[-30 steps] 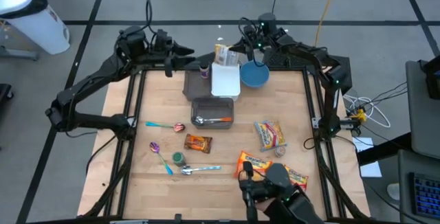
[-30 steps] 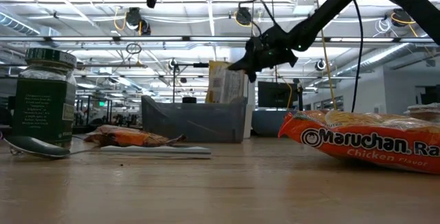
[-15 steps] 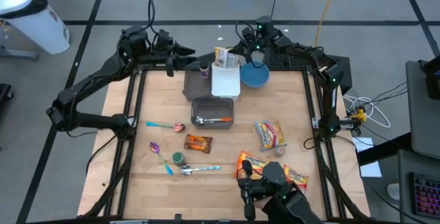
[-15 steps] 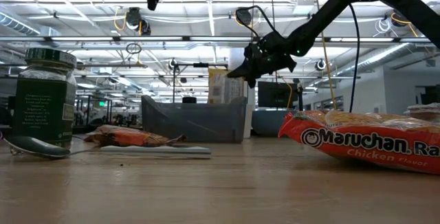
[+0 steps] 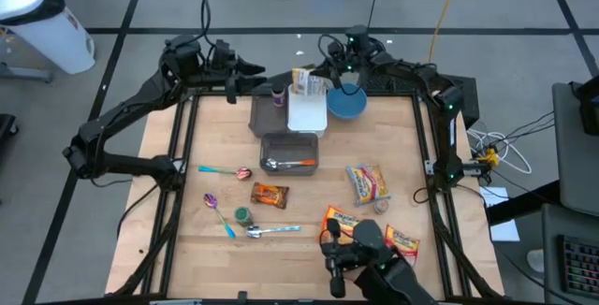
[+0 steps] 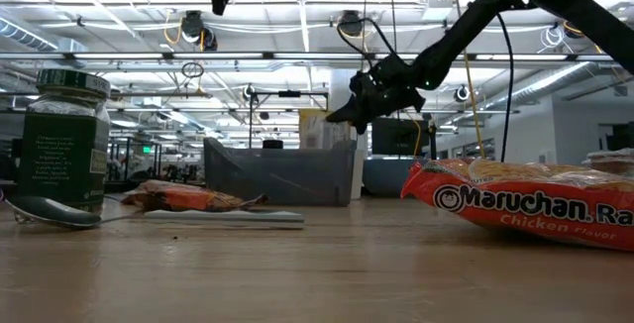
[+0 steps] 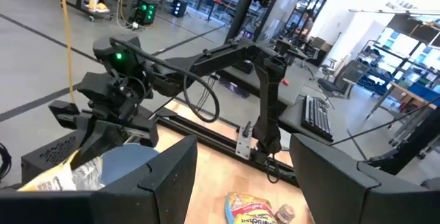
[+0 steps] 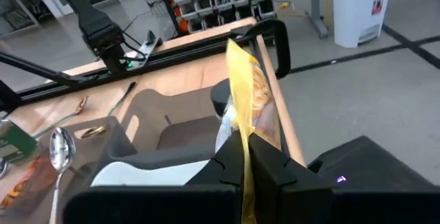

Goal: Pick & Place Food Item
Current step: Put the yellow noodle pack into the white bin, then put the top blue spoon into the bottom black bin

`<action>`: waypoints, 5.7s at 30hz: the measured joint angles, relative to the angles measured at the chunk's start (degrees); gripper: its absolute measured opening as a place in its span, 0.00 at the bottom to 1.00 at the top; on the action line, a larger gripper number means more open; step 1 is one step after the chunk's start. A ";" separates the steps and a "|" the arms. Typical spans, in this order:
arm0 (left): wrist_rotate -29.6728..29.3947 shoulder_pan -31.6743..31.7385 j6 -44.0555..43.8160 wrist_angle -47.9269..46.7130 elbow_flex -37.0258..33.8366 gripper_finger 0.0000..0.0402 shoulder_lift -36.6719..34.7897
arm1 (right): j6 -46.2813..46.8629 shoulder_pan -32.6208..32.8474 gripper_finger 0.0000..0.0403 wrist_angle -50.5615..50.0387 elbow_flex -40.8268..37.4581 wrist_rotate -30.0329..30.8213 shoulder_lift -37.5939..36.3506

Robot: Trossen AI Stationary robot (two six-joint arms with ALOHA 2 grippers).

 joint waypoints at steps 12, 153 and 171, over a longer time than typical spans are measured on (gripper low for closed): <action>-0.07 1.80 -1.83 -0.02 0.00 0.60 0.00 | -1.30 0.00 0.00 1.90 0.00 0.27 2.43; -36.80 -27.68 1.77 -58.33 -22.38 0.60 -11.87 | 28.50 40.35 0.63 4.20 -0.02 27.91 -23.92; -28.10 -27.21 16.57 -54.81 -22.47 0.60 6.88 | 33.98 39.44 0.63 17.71 -12.93 24.56 -31.66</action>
